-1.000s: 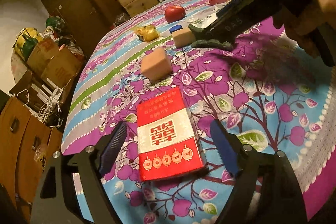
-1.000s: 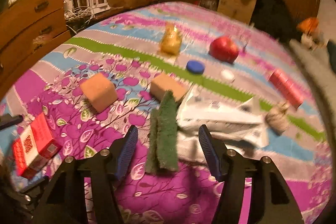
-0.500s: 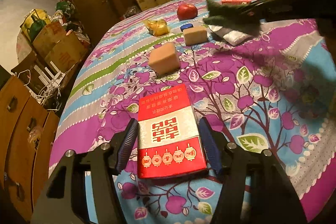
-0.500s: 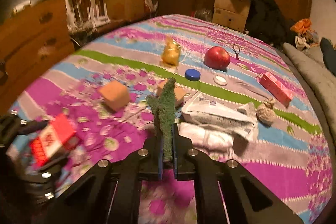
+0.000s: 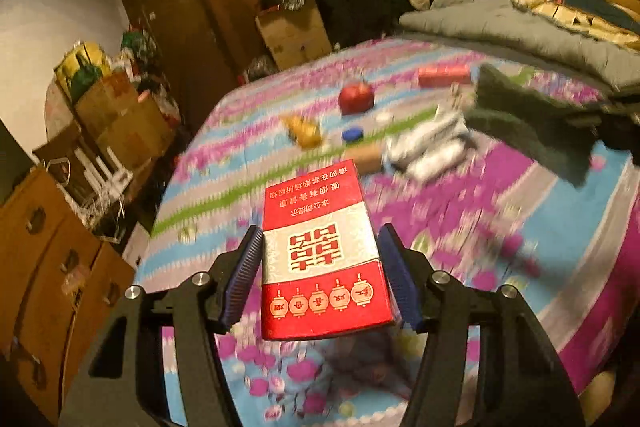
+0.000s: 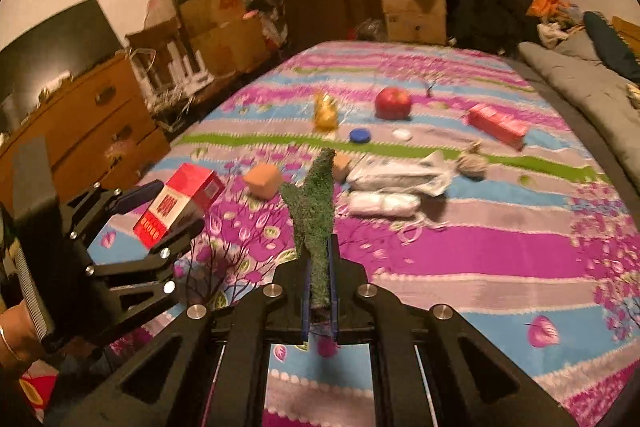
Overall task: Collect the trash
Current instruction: 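Carry the red-white box and green scrubber over the green bin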
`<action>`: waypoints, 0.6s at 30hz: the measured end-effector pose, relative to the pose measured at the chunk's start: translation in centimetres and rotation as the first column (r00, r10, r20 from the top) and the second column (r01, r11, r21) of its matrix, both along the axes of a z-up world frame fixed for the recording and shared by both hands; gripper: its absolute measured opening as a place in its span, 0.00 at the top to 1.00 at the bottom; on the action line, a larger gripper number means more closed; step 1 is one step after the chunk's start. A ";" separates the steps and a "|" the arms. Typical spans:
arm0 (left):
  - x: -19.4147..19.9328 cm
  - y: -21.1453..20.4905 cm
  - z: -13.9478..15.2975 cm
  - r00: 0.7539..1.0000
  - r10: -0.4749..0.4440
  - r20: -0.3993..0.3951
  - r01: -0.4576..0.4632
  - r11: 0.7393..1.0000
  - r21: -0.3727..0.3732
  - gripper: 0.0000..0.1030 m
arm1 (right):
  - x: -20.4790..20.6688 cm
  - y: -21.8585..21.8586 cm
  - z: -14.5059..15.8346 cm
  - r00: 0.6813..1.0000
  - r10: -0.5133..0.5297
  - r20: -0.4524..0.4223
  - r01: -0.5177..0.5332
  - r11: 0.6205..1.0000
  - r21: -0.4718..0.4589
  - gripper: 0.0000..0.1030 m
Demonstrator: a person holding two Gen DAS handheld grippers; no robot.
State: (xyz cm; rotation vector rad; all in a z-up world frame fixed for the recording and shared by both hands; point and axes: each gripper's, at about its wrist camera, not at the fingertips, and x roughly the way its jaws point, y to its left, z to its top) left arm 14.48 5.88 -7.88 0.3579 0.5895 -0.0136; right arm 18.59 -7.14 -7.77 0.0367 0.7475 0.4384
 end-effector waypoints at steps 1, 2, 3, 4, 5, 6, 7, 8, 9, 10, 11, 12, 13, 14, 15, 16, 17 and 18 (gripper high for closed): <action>0.2 -0.8 1.1 1.000 -0.007 0.024 0.007 1.000 -0.006 0.44 | -0.5 -0.6 0.7 1.000 -0.015 0.013 0.015 1.000 0.003 0.92; 0.5 -1.5 2.2 0.999 -0.012 0.046 0.013 1.000 -0.013 0.44 | -1.2 -1.4 1.6 0.999 -0.036 0.032 0.036 0.999 0.004 0.92; 0.8 -2.4 3.3 0.998 -0.021 0.067 0.022 0.999 -0.025 0.44 | -1.7 -2.2 2.4 0.997 -0.056 0.048 0.056 0.998 0.008 0.92; 1.0 -3.0 4.1 0.996 -0.028 0.081 0.030 0.999 -0.034 0.44 | -2.2 -2.9 3.1 0.996 -0.072 0.059 0.071 0.997 0.014 0.92; 1.2 -4.1 5.3 0.993 -0.043 0.106 0.048 0.998 -0.045 0.44 | -2.8 -3.9 4.0 0.993 -0.098 0.072 0.096 0.995 0.020 0.93; 1.3 -4.7 5.9 0.992 -0.053 0.119 0.059 0.997 -0.049 0.44 | -3.4 -4.9 4.8 0.989 -0.121 0.086 0.119 0.993 0.029 0.92; 1.3 -5.8 7.0 0.988 -0.070 0.141 0.079 0.996 -0.052 0.44 | -4.0 -5.8 5.5 0.985 -0.141 0.100 0.138 0.990 0.039 0.92; 1.3 -6.9 7.9 0.983 -0.090 0.160 0.100 0.993 -0.056 0.44 | -4.8 -7.1 6.4 0.978 -0.170 0.118 0.165 0.985 0.048 0.92; 1.3 -7.9 8.6 0.979 -0.107 0.172 0.118 0.991 -0.058 0.44 | -5.4 -7.9 7.1 0.973 -0.190 0.130 0.185 0.981 0.052 0.92; 1.3 -9.1 9.4 0.975 -0.122 0.185 0.135 0.989 -0.060 0.44 | -6.0 -8.8 7.8 0.967 -0.212 0.144 0.206 0.977 0.054 0.92; 1.4 -10.0 9.9 0.973 -0.131 0.192 0.145 0.987 -0.063 0.44 | -6.8 -10.0 8.6 0.958 -0.239 0.160 0.233 0.971 0.059 0.92; 1.4 -11.3 10.7 0.968 -0.154 0.200 0.172 0.982 -0.075 0.44 | -7.6 -11.0 9.3 0.950 -0.262 0.173 0.254 0.965 0.066 0.92; 1.3 -12.2 11.2 0.964 -0.171 0.205 0.192 0.978 -0.085 0.44 | -8.2 -12.0 9.9 0.941 -0.283 0.184 0.274 0.959 0.072 0.92; 1.2 -13.5 11.7 0.959 -0.193 0.210 0.216 0.972 -0.097 0.44 | -9.2 -13.4 10.7 0.929 -0.313 0.199 0.304 0.950 0.076 0.92; 1.1 -14.8 12.2 0.953 -0.217 0.212 0.244 0.964 -0.107 0.44 | -9.8 -14.3 11.2 0.920 -0.334 0.207 0.325 0.943 0.077 0.92; 1.0 -15.8 12.5 0.948 -0.236 0.213 0.265 0.958 -0.115 0.44 | -10.5 -15.3 11.7 0.909 -0.359 0.214 0.350 0.933 0.077 0.92; 0.8 -17.0 12.8 0.942 -0.259 0.215 0.289 0.949 -0.122 0.44 | -11.5 -16.7 12.3 0.893 -0.390 0.222 0.383 0.921 0.079 0.92; 0.5 -18.2 13.1 0.934 -0.282 0.217 0.314 0.941 -0.128 0.44 | -12.3 -17.9 12.8 0.880 -0.417 0.227 0.410 0.909 0.081 0.92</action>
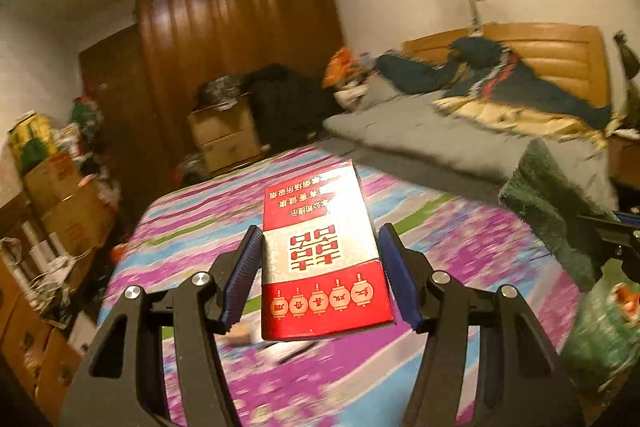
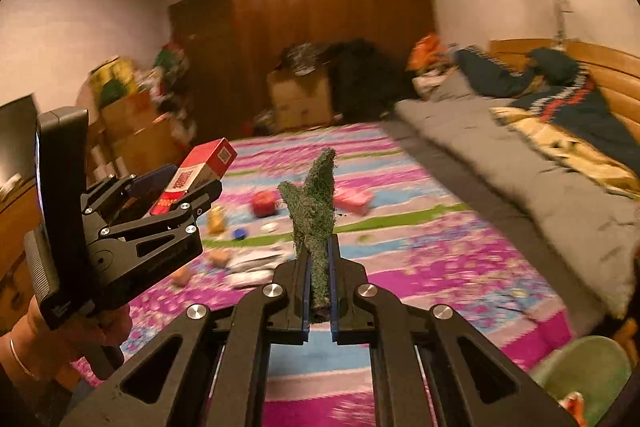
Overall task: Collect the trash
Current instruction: 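Carry the red-white box and green scrubber over the green bin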
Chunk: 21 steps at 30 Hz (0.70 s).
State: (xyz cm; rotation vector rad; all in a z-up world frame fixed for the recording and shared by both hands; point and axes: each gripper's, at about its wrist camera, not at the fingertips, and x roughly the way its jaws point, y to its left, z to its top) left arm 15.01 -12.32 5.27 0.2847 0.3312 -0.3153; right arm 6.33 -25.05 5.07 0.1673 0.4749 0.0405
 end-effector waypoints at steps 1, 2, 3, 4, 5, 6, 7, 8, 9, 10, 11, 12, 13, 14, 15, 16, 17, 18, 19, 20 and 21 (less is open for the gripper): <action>-0.4 -1.7 0.4 0.999 -0.038 0.002 0.038 0.999 -0.004 0.44 | -0.6 -1.1 0.4 1.000 -0.028 0.003 0.028 1.000 0.000 0.92; -0.7 -2.9 0.7 0.998 -0.065 0.005 0.065 0.998 -0.005 0.44 | -1.7 -2.5 0.9 0.998 -0.067 0.007 0.067 0.998 0.000 0.92; -1.0 -4.1 0.9 0.996 -0.092 0.008 0.092 0.996 -0.006 0.44 | -2.6 -3.8 1.3 0.995 -0.099 0.009 0.099 0.995 0.003 0.92; -1.4 -5.8 1.2 0.991 -0.130 0.007 0.130 0.991 -0.010 0.44 | -3.7 -5.4 1.6 0.990 -0.138 0.008 0.138 0.990 0.009 0.92; -1.7 -7.0 1.3 0.988 -0.157 0.004 0.158 0.987 -0.014 0.44 | -4.4 -6.3 1.8 0.986 -0.165 0.008 0.165 0.986 0.011 0.92; -2.0 -8.2 1.4 0.983 -0.183 -0.001 0.183 0.983 -0.018 0.44 | -5.5 -7.7 2.0 0.979 -0.202 0.011 0.202 0.979 0.010 0.92; -2.4 -9.7 1.5 0.977 -0.214 -0.006 0.213 0.977 -0.020 0.44 | -6.2 -8.6 2.1 0.974 -0.224 0.013 0.224 0.975 0.010 0.92; -2.8 -10.8 1.6 0.971 -0.238 -0.009 0.238 0.971 -0.020 0.44 | -7.4 -10.0 2.3 0.966 -0.259 0.013 0.259 0.966 0.008 0.92; -3.0 -12.0 1.6 0.965 -0.262 -0.014 0.262 0.965 -0.019 0.44 | -8.2 -10.9 2.3 0.959 -0.284 0.012 0.284 0.959 0.007 0.92; -3.4 -13.4 1.5 0.956 -0.291 -0.021 0.291 0.957 -0.019 0.44 | -9.1 -12.0 2.3 0.951 -0.310 0.011 0.310 0.951 0.008 0.92; -3.8 -14.7 1.4 0.947 -0.320 -0.031 0.320 0.947 -0.020 0.44 | -10.4 -13.3 2.4 0.940 -0.342 0.007 0.342 0.940 0.009 0.92; -4.1 -15.5 1.3 0.940 -0.339 -0.037 0.338 0.941 -0.022 0.44 | -11.1 -14.3 2.4 0.931 -0.365 0.005 0.365 0.931 0.008 0.92; -4.4 -16.7 1.2 0.929 -0.366 -0.046 0.365 0.931 -0.022 0.44 | -12.0 -15.1 2.4 0.922 -0.387 0.003 0.387 0.922 0.006 0.92; -4.7 -18.1 1.0 0.917 -0.396 -0.056 0.395 0.918 -0.019 0.44 | -13.1 -16.4 2.4 0.910 -0.415 -0.003 0.415 0.910 0.004 0.92; -5.1 -19.2 0.8 0.905 -0.420 -0.063 0.420 0.908 -0.014 0.44 | -14.2 -17.4 2.3 0.897 -0.441 -0.011 0.441 0.897 0.001 0.92; -5.6 -20.1 0.6 0.897 -0.437 -0.069 0.438 0.899 -0.010 0.44 | -14.6 -18.2 2.0 0.890 -0.456 -0.017 0.456 0.890 0.000 0.92; -6.1 -21.4 0.3 0.882 -0.465 -0.080 0.466 0.885 -0.007 0.44 | -15.6 -19.2 1.8 0.877 -0.480 -0.026 0.480 0.877 0.000 0.92; -6.8 -22.6 0.0 0.864 -0.495 -0.095 0.497 0.868 -0.003 0.44 | -16.3 -20.0 1.6 0.867 -0.497 -0.032 0.497 0.867 0.002 0.92; -7.2 -23.3 -0.2 0.852 -0.513 -0.104 0.515 0.857 0.000 0.44 | -17.0 -20.6 1.5 0.857 -0.513 -0.037 0.514 0.858 0.002 0.92; -7.9 -24.3 -0.5 0.837 -0.535 -0.113 0.539 0.842 0.006 0.44 | -17.9 -21.4 1.3 0.843 -0.535 -0.046 0.536 0.844 -0.002 0.92; -8.5 -25.5 -1.0 0.817 -0.564 -0.125 0.570 0.822 0.015 0.44 | -18.9 -22.2 1.1 0.830 -0.555 -0.055 0.555 0.832 -0.009 0.92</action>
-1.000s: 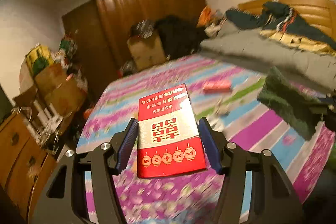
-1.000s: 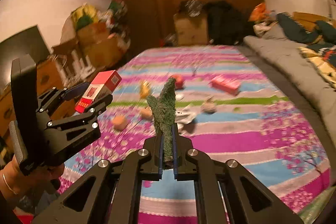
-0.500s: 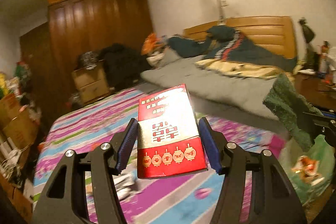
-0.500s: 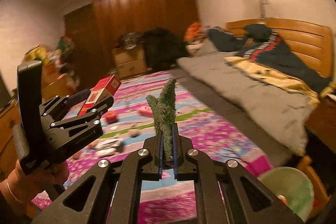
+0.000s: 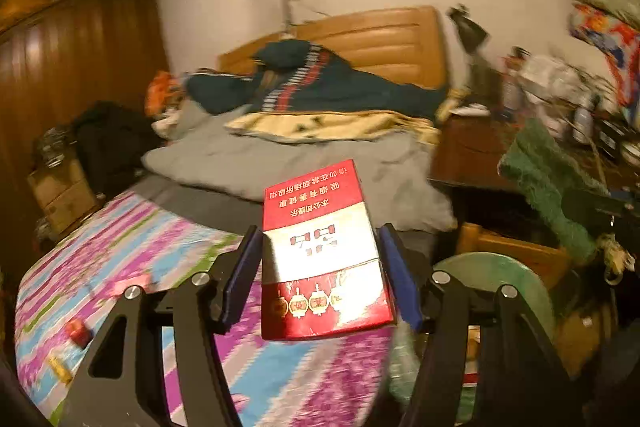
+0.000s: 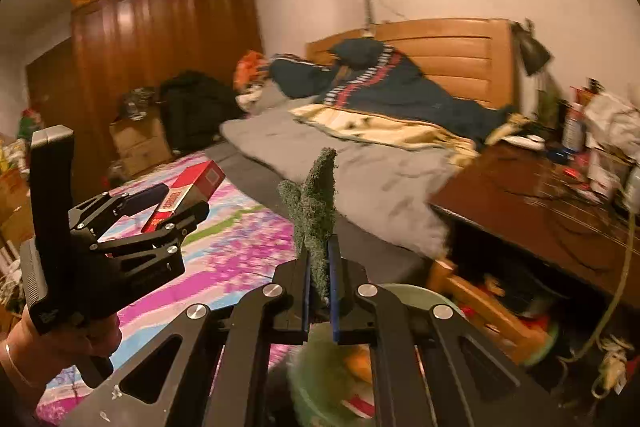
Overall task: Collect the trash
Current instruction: 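Carry the red-white box and green scrubber over the green bin, then open both tools to drop the box and scrubber into the bin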
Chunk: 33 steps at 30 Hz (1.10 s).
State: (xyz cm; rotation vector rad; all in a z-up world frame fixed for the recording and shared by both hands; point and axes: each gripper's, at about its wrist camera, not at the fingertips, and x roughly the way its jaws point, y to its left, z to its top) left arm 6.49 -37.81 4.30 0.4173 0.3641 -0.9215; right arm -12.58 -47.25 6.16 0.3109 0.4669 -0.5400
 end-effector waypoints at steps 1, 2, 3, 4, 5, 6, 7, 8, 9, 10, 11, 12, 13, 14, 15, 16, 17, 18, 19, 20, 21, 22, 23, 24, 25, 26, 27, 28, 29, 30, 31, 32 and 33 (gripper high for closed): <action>-0.6 -0.8 -0.2 1.000 -0.021 0.001 0.021 1.000 0.012 0.44 | -0.8 -0.7 -0.2 1.000 -0.020 -0.010 0.020 1.000 0.002 0.92; -1.1 -1.7 -0.6 0.999 -0.044 0.002 0.044 0.999 0.029 0.44 | -1.4 -1.2 -0.5 0.999 -0.036 -0.017 0.037 0.999 0.006 0.92; -1.4 -2.6 -1.1 0.998 -0.068 -0.001 0.068 0.997 0.046 0.44 | -1.9 -1.7 -0.8 0.998 -0.052 -0.025 0.052 0.999 0.014 0.92; -1.9 -3.0 -1.2 0.996 -0.084 -0.005 0.084 0.995 0.057 0.44 | -2.4 -2.4 -1.1 0.997 -0.066 -0.034 0.067 0.998 0.024 0.92; -2.3 -3.4 -1.4 0.995 -0.101 -0.012 0.101 0.993 0.067 0.44 | -3.1 -3.1 -1.5 0.996 -0.082 -0.045 0.084 0.996 0.038 0.92; -2.4 -3.9 -1.6 0.993 -0.114 -0.019 0.115 0.991 0.075 0.44 | -3.6 -3.6 -1.9 0.994 -0.094 -0.054 0.096 0.994 0.048 0.92; -2.6 -4.4 -1.9 0.992 -0.126 -0.027 0.128 0.988 0.085 0.44 | -4.0 -4.2 -2.4 0.993 -0.104 -0.064 0.107 0.993 0.057 0.92; -2.7 -4.9 -2.2 0.989 -0.142 -0.040 0.145 0.984 0.099 0.44 | -4.3 -4.7 -2.9 0.990 -0.113 -0.082 0.118 0.991 0.066 0.92; -2.8 -5.1 -2.3 0.988 -0.150 -0.047 0.155 0.982 0.106 0.44 | -4.5 -4.8 -3.3 0.989 -0.118 -0.094 0.125 0.990 0.071 0.92; -2.9 -5.7 -2.6 0.986 -0.160 -0.053 0.166 0.979 0.118 0.44 | -4.9 -5.2 -3.8 0.987 -0.122 -0.106 0.130 0.988 0.077 0.92; -3.1 -6.2 -2.8 0.984 -0.169 -0.054 0.175 0.976 0.126 0.44 | -4.7 -5.3 -4.1 0.986 -0.123 -0.114 0.133 0.988 0.081 0.92; -3.3 -6.7 -3.2 0.981 -0.183 -0.061 0.189 0.972 0.138 0.44 | -5.0 -5.4 -4.5 0.984 -0.127 -0.122 0.137 0.987 0.085 0.92; -3.4 -6.8 -3.2 0.980 -0.190 -0.067 0.198 0.970 0.144 0.44 | -4.9 -5.5 -4.6 0.983 -0.129 -0.128 0.141 0.986 0.089 0.92; -3.6 -7.1 -3.4 0.978 -0.196 -0.074 0.205 0.967 0.149 0.44 | -5.2 -5.8 -5.0 0.982 -0.134 -0.133 0.147 0.984 0.097 0.92; -3.7 -7.4 -3.7 0.975 -0.204 -0.083 0.215 0.964 0.155 0.44 | -5.1 -5.7 -5.1 0.982 -0.135 -0.135 0.150 0.983 0.103 0.92; -3.8 -7.8 -3.9 0.974 -0.208 -0.089 0.220 0.962 0.160 0.44 | -5.3 -5.8 -5.3 0.981 -0.138 -0.138 0.154 0.982 0.111 0.92; -3.9 -8.0 -4.1 0.973 -0.210 -0.097 0.223 0.961 0.164 0.44 | -5.5 -6.1 -5.6 0.980 -0.142 -0.141 0.160 0.980 0.120 0.92; -3.9 -8.1 -4.4 0.971 -0.214 -0.107 0.229 0.959 0.168 0.44 | -5.5 -6.2 -5.7 0.979 -0.145 -0.144 0.164 0.978 0.128 0.92; -3.9 -8.1 -4.5 0.970 -0.217 -0.113 0.234 0.957 0.171 0.44 | -5.7 -6.5 -6.0 0.978 -0.147 -0.145 0.167 0.977 0.135 0.92; -3.9 -8.2 -4.7 0.968 -0.220 -0.119 0.239 0.955 0.175 0.44 | -5.7 -6.7 -6.2 0.978 -0.150 -0.147 0.171 0.975 0.145 0.92; -4.0 -8.3 -4.9 0.968 -0.220 -0.121 0.240 0.954 0.180 0.44 | -5.7 -6.9 -6.4 0.977 -0.151 -0.149 0.173 0.973 0.152 0.92; -4.0 -8.4 -5.1 0.967 -0.222 -0.127 0.243 0.952 0.187 0.44 | -5.7 -7.0 -6.5 0.977 -0.152 -0.152 0.176 0.971 0.160 0.92; -4.0 -8.4 -5.3 0.965 -0.225 -0.136 0.249 0.949 0.191 0.44 | -5.7 -7.1 -6.8 0.976 -0.152 -0.155 0.178 0.969 0.169 0.92; -4.0 -8.7 -5.4 0.964 -0.227 -0.143 0.252 0.948 0.194 0.44 | -5.6 -7.4 -7.1 0.976 -0.151 -0.158 0.178 0.968 0.178 0.92; -4.0 -8.7 -5.6 0.963 -0.226 -0.147 0.252 0.947 0.199 0.44 | -5.6 -7.4 -7.3 0.976 -0.149 -0.160 0.178 0.966 0.188 0.92; -3.9 -8.8 -5.8 0.963 -0.225 -0.151 0.253 0.946 0.203 0.44 | -5.6 -7.5 -7.6 0.976 -0.148 -0.160 0.179 0.963 0.201 0.92; -3.9 -8.8 -6.0 0.961 -0.227 -0.158 0.257 0.944 0.208 0.44 | -5.6 -7.5 -7.9 0.976 -0.146 -0.161 0.178 0.961 0.211 0.92; -4.0 -8.9 -6.1 0.960 -0.228 -0.161 0.260 0.942 0.212 0.44 | -5.6 -7.5 -7.9 0.976 -0.145 -0.161 0.179 0.960 0.217 0.92; -4.0 -8.9 -6.2 0.960 -0.229 -0.163 0.261 0.941 0.215 0.44 | -5.6 -7.5 -8.2 0.976 -0.146 -0.161 0.181 0.957 0.226 0.92; -4.1 -9.0 -6.4 0.959 -0.231 -0.165 0.264 0.939 0.219 0.44 | -5.6 -7.7 -8.3 0.976 -0.146 -0.162 0.182 0.955 0.234 0.92; -4.1 -9.0 -6.6 0.958 -0.233 -0.169 0.267 0.937 0.223 0.44 | -5.6 -7.8 -8.5 0.976 -0.146 -0.161 0.183 0.953 0.243 0.92; -4.1 -9.1 -6.7 0.957 -0.235 -0.173 0.270 0.936 0.227 0.44 | -5.6 -7.9 -8.7 0.976 -0.146 -0.160 0.184 0.950 0.253 0.92; -4.1 -9.2 -6.8 0.955 -0.236 -0.177 0.273 0.934 0.230 0.44 | -5.5 -8.0 -8.8 0.976 -0.146 -0.160 0.184 0.949 0.258 0.92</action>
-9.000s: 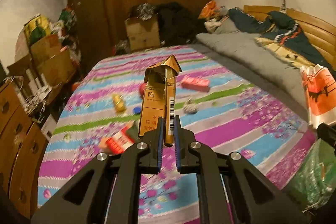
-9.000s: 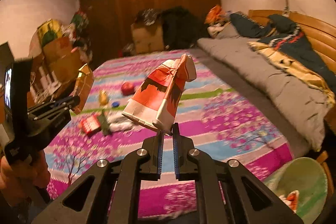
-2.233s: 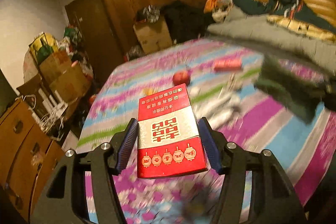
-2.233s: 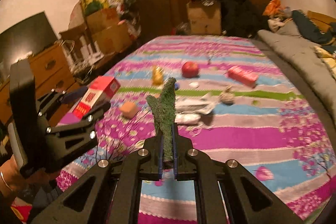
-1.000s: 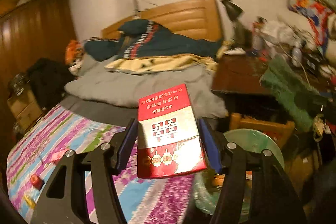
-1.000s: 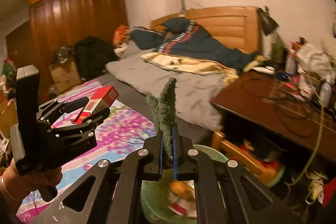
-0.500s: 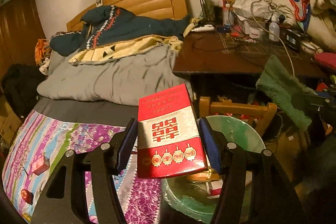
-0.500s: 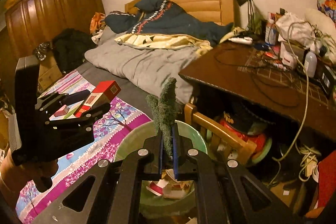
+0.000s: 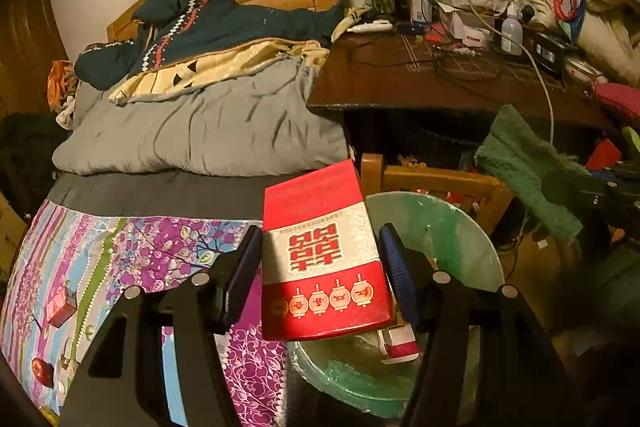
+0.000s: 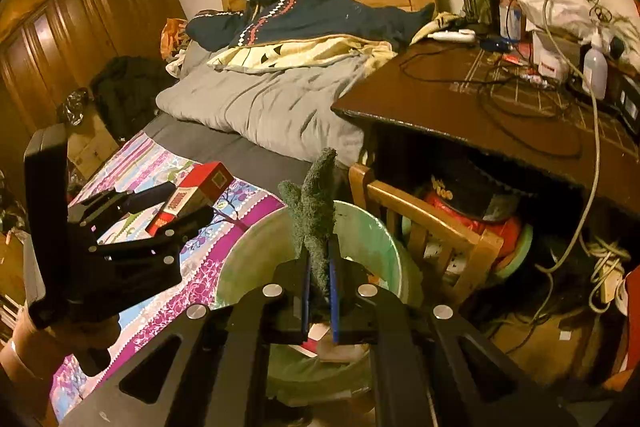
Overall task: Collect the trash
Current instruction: 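Open both tools to drop the box and scrubber into the bin, then move both open tools back over the trash on the quilt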
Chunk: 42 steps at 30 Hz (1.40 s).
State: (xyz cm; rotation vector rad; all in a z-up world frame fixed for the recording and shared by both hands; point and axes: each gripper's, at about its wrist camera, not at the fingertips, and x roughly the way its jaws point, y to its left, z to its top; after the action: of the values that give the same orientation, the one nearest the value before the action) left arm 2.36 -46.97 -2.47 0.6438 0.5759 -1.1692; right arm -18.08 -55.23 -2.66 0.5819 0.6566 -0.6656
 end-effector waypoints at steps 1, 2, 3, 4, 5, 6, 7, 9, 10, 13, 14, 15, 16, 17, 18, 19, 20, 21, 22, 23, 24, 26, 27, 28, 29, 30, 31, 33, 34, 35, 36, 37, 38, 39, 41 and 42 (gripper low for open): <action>0.0 -0.1 -0.2 1.000 -0.003 -0.007 0.003 1.000 0.004 0.44 | 0.1 -0.1 -0.2 1.000 -0.001 0.000 0.001 1.000 0.004 0.92; 0.0 -0.1 -0.3 1.000 -0.004 -0.012 0.004 1.000 0.008 0.44 | 0.2 -0.2 -0.3 1.000 -0.002 0.000 0.002 1.000 0.006 0.92; 0.1 -0.3 -0.4 1.000 -0.005 -0.017 0.005 1.000 0.012 0.44 | 0.4 -0.3 -0.5 1.000 -0.002 0.000 0.002 1.000 0.008 0.92; 0.1 -0.4 -0.5 1.000 -0.008 -0.026 0.009 1.000 0.015 0.44 | 0.5 -0.4 -0.6 1.000 -0.001 0.000 0.001 1.000 0.010 0.92; 0.1 -0.5 -0.6 0.999 -0.016 -0.037 0.017 1.000 0.016 0.44 | 0.8 -0.6 -0.9 1.000 0.008 -0.002 -0.007 1.000 0.014 0.92; 0.2 -0.7 -0.7 0.998 -0.035 -0.061 0.037 0.999 0.020 0.43 | 1.1 -0.9 -1.2 1.000 0.019 -0.007 -0.019 1.000 0.021 0.87; 0.2 -0.8 -0.8 0.997 -0.040 -0.069 0.042 0.999 0.027 0.43 | 1.4 -0.9 -1.5 1.000 0.018 -0.015 -0.018 0.999 0.027 0.71; 0.6 -0.9 -1.1 0.997 -0.019 -0.074 0.022 0.999 0.039 0.31 | 1.5 -1.1 -1.8 1.000 0.006 -0.010 -0.006 0.999 0.032 0.57; 0.9 -0.7 -1.1 0.995 -0.016 -0.094 0.019 0.999 0.033 0.31 | 1.5 -1.1 -1.9 1.000 0.004 -0.003 -0.004 1.000 0.028 0.57; 1.9 -0.3 -1.3 0.991 0.006 -0.137 -0.002 1.000 0.027 0.31 | 1.3 -1.2 -2.1 1.000 -0.010 -0.006 0.010 1.000 0.020 0.57; 2.2 -0.3 -1.3 0.990 0.017 -0.143 -0.013 1.000 0.028 0.31 | 1.2 -1.4 -2.2 1.000 -0.013 -0.006 0.014 1.000 0.025 0.57; 2.3 -0.2 -1.4 0.989 0.021 -0.149 -0.018 1.000 0.026 0.31 | 1.0 -1.5 -2.2 1.000 -0.019 -0.006 0.019 0.999 0.025 0.57; 2.4 -0.1 -1.4 0.988 0.021 -0.156 -0.017 1.000 0.023 0.31 | 0.9 -1.6 -2.3 1.000 -0.024 -0.004 0.024 0.999 0.026 0.57; 2.4 0.0 -1.4 0.986 0.020 -0.163 -0.017 1.000 0.020 0.31 | 0.7 -1.6 -2.3 1.000 -0.026 -0.001 0.026 0.999 0.027 0.57; 2.3 0.0 -1.4 0.987 0.020 -0.160 -0.017 1.000 0.020 0.31 | 0.7 -1.6 -2.3 1.000 -0.026 -0.001 0.026 0.999 0.029 0.57; 2.1 0.1 -1.4 0.988 0.018 -0.152 -0.015 1.000 0.020 0.31 | 0.7 -1.6 -2.3 1.000 -0.025 -0.002 0.025 0.999 0.026 0.57; 2.0 0.1 -1.5 0.989 0.016 -0.146 -0.013 1.000 0.021 0.31 | 0.8 -1.5 -2.4 1.000 -0.022 -0.004 0.022 0.999 0.024 0.57; 2.0 0.2 -1.5 0.990 0.013 -0.142 -0.010 1.000 0.020 0.31 | 0.9 -1.4 -2.4 1.000 -0.017 -0.005 0.017 1.000 0.022 0.57; 1.9 0.3 -1.5 0.991 0.013 -0.136 -0.010 1.000 0.021 0.31 | 0.9 -1.3 -2.4 1.000 -0.015 -0.004 0.015 1.000 0.021 0.57; 1.9 0.4 -1.6 0.991 0.019 -0.130 -0.016 1.000 0.023 0.31 | 1.0 -1.2 -2.3 1.000 -0.014 0.000 0.014 1.000 0.021 0.57; 1.9 0.6 -1.7 0.992 0.024 -0.127 -0.021 1.000 0.023 0.31 | 1.1 -1.2 -2.4 1.000 -0.013 0.006 0.013 1.000 0.021 0.57; 2.2 1.2 -1.7 0.992 0.045 -0.117 -0.043 0.999 0.017 0.31 | 1.3 -0.9 -2.3 1.000 -0.014 0.013 0.014 1.000 0.016 0.57; 2.4 1.7 -1.8 0.992 0.063 -0.107 -0.062 0.998 0.009 0.31 | 1.4 -0.7 -2.3 1.000 -0.015 0.014 0.014 1.000 0.009 0.57; 2.7 2.2 -1.8 0.992 0.078 -0.099 -0.078 0.997 0.002 0.31 | 1.6 -0.5 -2.2 1.000 -0.014 0.015 0.014 1.000 -0.002 0.57; 3.0 2.8 -1.9 0.990 0.109 -0.087 -0.110 0.994 -0.006 0.31 | 2.0 -0.1 -2.1 1.000 -0.014 0.014 0.014 1.000 -0.025 0.57; 3.4 3.3 -2.0 0.988 0.133 -0.079 -0.135 0.991 -0.012 0.31 | 2.3 0.3 -1.9 1.000 -0.015 0.015 0.015 0.999 -0.048 0.57; 4.0 4.2 -2.0 0.983 0.173 -0.069 -0.175 0.984 -0.025 0.31 | 2.7 0.9 -1.6 1.000 -0.016 0.021 0.018 0.997 -0.077 0.57; 5.0 5.8 -2.2 0.967 0.250 -0.042 -0.252 0.967 -0.045 0.28 | 3.4 2.0 -1.1 0.999 -0.018 0.038 0.023 0.991 -0.134 0.57; 5.6 6.9 -2.3 0.955 0.296 -0.021 -0.296 0.953 -0.061 0.27 | 3.7 2.5 -0.8 0.999 -0.016 0.045 0.023 0.987 -0.158 0.56; 6.1 7.9 -2.4 0.943 0.333 -0.004 -0.332 0.940 -0.073 0.25 | 4.3 3.5 -0.4 0.998 -0.005 0.057 0.017 0.980 -0.198 0.55; 6.5 8.6 -2.5 0.933 0.359 0.006 -0.357 0.931 -0.079 0.24 | 4.9 4.2 -0.1 0.998 0.005 0.066 0.010 0.974 -0.226 0.51; 7.1 9.7 -2.6 0.919 0.394 0.017 -0.392 0.916 -0.088 0.24 | 5.5 5.0 0.2 0.997 0.016 0.073 0.003 0.967 -0.255 0.48; 7.6 10.8 -2.8 0.903 0.429 0.030 -0.425 0.900 -0.095 0.23 | 6.3 6.2 0.6 0.996 0.037 0.084 -0.011 0.956 -0.293 0.47; 7.9 11.7 -2.9 0.889 0.455 0.045 -0.449 0.888 -0.101 0.22 | 7.0 7.1 0.9 0.994 0.053 0.090 -0.022 0.948 -0.318 0.44; 8.8 13.8 -3.1 0.854 0.515 0.075 -0.506 0.855 -0.117 0.22 | 8.7 9.3 1.4 0.990 0.099 0.100 -0.055 0.927 -0.372 0.39; 9.1 14.8 -3.1 0.837 0.540 0.082 -0.530 0.839 -0.123 0.22 | 9.7 10.2 1.4 0.987 0.129 0.101 -0.080 0.918 -0.390 0.36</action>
State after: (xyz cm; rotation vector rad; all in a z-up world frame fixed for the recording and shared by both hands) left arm 11.49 -32.15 -5.61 0.4204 0.5527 -0.6197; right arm -8.42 -44.99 -1.22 0.2182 0.4196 -0.6312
